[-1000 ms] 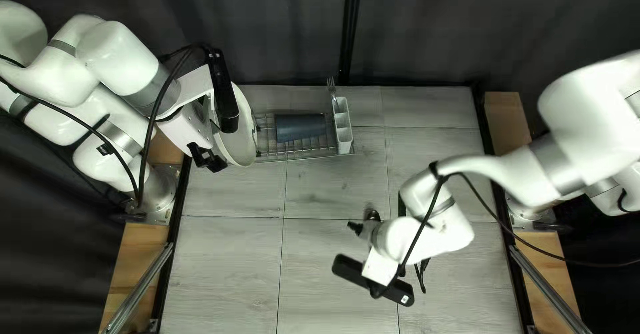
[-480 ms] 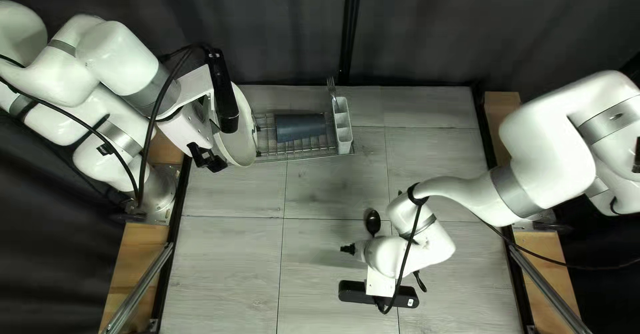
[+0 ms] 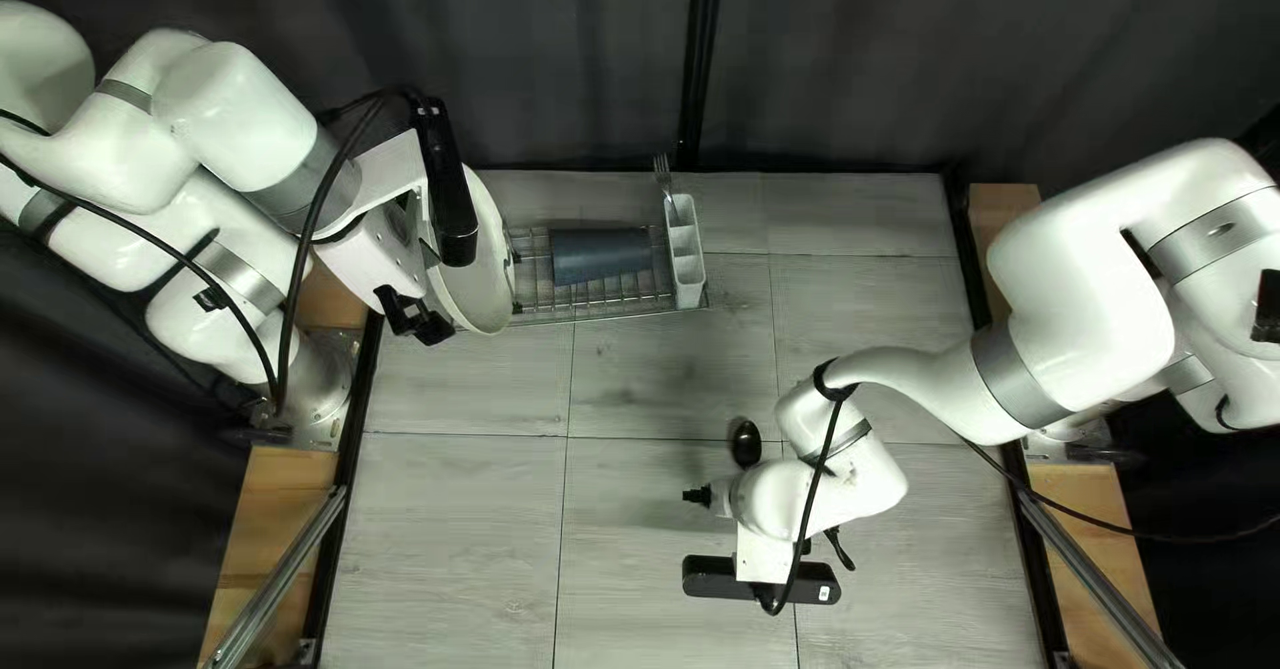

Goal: Pick up and place plate onto table. Place down one fork to the left of the plate. Place spoon and knife to the right of the plate. Place cup above the knife and spoon

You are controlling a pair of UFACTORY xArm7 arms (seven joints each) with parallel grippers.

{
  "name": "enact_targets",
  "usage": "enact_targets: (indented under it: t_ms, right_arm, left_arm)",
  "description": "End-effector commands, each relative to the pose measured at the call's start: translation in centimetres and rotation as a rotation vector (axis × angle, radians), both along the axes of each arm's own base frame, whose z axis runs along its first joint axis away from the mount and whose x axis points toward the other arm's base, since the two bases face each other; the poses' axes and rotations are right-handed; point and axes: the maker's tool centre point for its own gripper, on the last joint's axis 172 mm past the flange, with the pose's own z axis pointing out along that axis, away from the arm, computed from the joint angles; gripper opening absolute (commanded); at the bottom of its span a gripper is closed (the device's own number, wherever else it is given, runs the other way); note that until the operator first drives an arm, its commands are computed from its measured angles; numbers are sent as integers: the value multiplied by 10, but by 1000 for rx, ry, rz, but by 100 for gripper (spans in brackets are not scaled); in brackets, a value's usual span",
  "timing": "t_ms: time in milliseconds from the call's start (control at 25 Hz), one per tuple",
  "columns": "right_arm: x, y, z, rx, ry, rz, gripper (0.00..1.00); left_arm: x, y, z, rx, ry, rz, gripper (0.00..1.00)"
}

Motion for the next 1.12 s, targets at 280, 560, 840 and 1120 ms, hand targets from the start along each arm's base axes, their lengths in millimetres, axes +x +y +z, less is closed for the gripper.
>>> enact_targets:
  t_ms: [280, 560, 840, 1120]
  right_arm:
    - [-2, 4, 6, -11, -4, -12, 0]
    - [-38, 4, 43, -48, 6, -27, 0]
    - [-112, -4, 58, -71, 35, -44, 0]
    - [-140, -8, 33, -70, 45, -47, 0]
  left_arm:
    - [0, 0, 0, 0, 0, 0, 100]
    - [0, 0, 0, 0, 0, 0, 100]
    - [0, 0, 0, 0, 0, 0, 100]
    - [0, 0, 0, 0, 0, 0, 100]
